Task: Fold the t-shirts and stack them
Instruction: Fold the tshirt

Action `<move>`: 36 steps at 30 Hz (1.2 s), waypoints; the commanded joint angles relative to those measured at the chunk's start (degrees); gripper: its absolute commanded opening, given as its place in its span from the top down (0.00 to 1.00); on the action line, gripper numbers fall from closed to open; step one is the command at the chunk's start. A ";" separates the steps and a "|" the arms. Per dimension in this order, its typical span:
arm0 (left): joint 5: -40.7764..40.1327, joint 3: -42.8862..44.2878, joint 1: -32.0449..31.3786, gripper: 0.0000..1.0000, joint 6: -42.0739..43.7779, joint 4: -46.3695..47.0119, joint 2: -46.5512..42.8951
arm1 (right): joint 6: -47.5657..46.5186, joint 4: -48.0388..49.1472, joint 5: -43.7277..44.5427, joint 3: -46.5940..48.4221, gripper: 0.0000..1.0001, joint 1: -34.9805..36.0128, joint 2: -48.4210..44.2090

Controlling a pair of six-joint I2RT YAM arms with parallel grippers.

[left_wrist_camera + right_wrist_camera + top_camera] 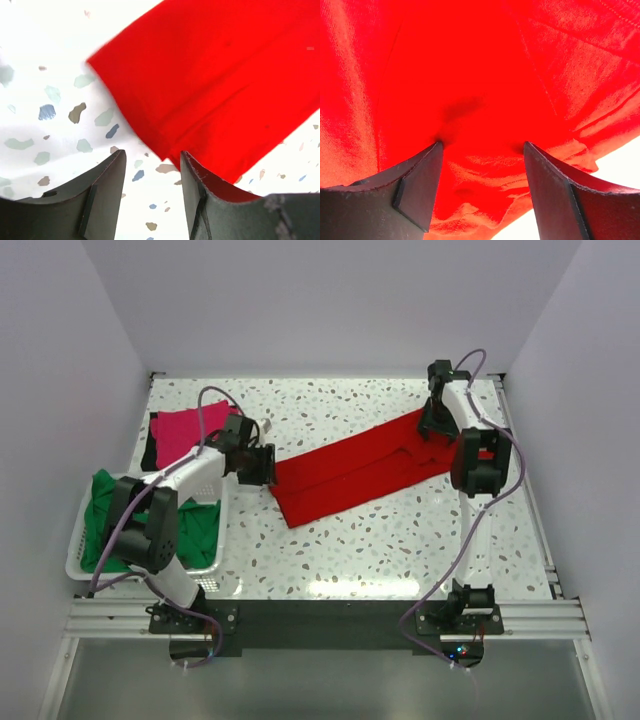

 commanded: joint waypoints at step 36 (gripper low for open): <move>8.75 -8.95 -7.94 0.48 -4.23 12.05 6.37 | 0.33 9.59 -9.76 -19.27 0.30 1.05 -7.69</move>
